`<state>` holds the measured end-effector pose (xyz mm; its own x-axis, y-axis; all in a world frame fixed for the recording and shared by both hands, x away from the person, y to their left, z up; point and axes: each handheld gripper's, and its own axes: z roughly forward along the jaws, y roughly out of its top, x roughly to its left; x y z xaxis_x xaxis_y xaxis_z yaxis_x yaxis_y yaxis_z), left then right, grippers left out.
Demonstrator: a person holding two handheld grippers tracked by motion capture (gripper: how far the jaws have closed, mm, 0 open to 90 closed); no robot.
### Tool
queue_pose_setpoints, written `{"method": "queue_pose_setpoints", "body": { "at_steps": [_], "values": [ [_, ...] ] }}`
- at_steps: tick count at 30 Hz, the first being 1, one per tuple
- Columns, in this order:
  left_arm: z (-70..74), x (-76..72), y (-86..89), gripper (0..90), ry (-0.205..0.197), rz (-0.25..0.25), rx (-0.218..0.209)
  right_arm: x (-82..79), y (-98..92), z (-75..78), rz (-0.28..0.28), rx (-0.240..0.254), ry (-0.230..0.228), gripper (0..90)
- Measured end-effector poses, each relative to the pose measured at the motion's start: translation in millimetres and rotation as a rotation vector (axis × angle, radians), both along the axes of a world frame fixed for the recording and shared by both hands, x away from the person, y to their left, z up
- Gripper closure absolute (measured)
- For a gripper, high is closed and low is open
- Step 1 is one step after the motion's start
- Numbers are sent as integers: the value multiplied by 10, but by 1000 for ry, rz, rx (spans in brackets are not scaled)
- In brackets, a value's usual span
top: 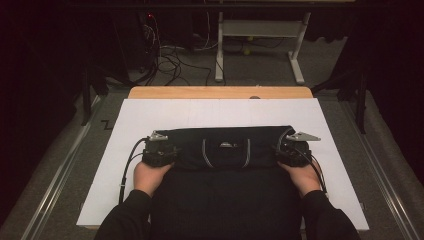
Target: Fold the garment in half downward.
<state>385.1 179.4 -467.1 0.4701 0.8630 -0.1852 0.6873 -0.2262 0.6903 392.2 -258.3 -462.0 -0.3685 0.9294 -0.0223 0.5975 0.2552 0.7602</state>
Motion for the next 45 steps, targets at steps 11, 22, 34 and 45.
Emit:
{"method": "queue_pose_setpoints", "body": {
  "at_steps": [11,22,34,45],
  "values": [
    [153,-155,17,779,-100,-12,17,-203,2,181,51,-16,-93,795],
    [358,-466,115,780,-210,-50,-12,-533,-41,360,97,40,-192,795],
    [410,-967,199,780,-259,-95,-60,-1029,-143,405,136,84,-253,795],
    [199,-1212,253,779,-180,-119,-33,-1301,-183,219,159,70,-216,794]
  ]
}}
